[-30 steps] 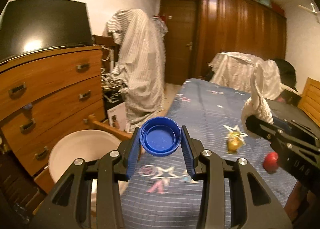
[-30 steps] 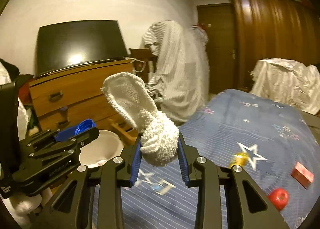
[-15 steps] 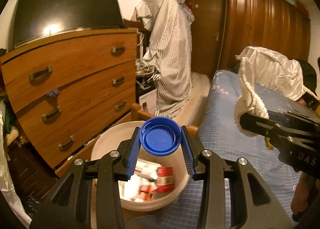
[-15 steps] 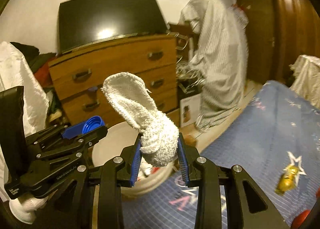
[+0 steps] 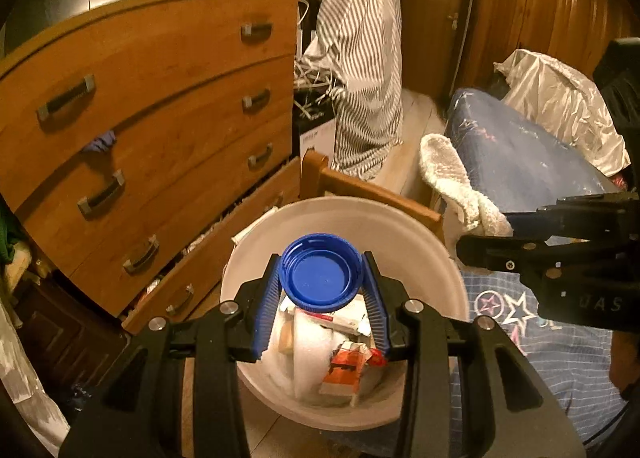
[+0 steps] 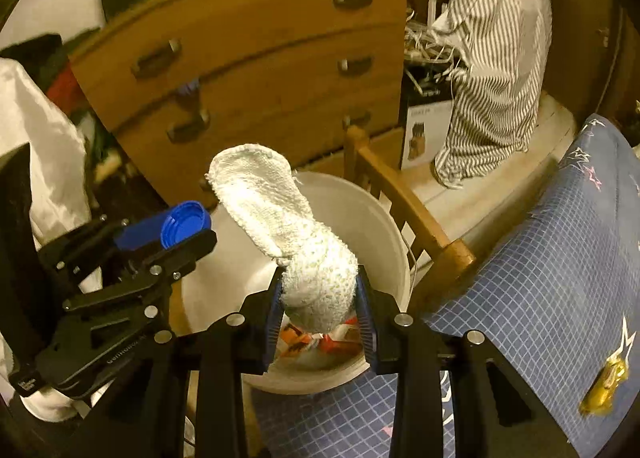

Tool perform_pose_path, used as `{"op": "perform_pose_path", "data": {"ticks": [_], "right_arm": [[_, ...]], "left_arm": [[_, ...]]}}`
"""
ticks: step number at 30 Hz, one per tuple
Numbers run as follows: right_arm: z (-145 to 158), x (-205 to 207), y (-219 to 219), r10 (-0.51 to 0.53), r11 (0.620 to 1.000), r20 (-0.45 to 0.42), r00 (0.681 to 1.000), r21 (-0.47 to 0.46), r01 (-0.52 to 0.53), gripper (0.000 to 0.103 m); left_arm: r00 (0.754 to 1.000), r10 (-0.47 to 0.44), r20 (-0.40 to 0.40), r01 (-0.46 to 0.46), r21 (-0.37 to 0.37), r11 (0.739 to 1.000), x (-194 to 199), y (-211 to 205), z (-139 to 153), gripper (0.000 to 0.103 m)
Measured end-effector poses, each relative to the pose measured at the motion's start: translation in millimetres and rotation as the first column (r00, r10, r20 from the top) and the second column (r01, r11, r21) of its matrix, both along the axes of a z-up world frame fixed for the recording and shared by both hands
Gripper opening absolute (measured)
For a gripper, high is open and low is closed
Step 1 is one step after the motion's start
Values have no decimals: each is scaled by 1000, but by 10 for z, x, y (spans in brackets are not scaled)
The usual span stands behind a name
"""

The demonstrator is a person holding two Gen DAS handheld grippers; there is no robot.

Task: Collect trash
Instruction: 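Carry the blue cap and white cloth in both tools over the white bucket, then open both tools to drop the cap and cloth into the bucket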

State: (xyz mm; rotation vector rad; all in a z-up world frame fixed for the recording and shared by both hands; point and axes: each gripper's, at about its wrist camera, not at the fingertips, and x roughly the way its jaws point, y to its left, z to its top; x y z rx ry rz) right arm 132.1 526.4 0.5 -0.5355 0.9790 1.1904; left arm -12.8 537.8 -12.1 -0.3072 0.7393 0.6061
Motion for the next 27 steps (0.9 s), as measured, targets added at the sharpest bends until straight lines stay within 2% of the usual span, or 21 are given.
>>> {"op": "perform_pose_path", "data": {"ticks": [3,14,27], "right_arm": [[-111,97,103,-14,999,-20,1000,-31,14,35],[-347,390,-1,-33,997,-42,999,-70,30,35],[-352,434,-3,-35,997,-37,999,-63,33,37]], "left_arm": [[1000,7,-14,-7,-12,1000,2,92,-83,38],[999,20,-34,-21,-34,999,-6,275,-246,38],[1000,4,-31,-5,-42,999,6,268,-287,38]]}}
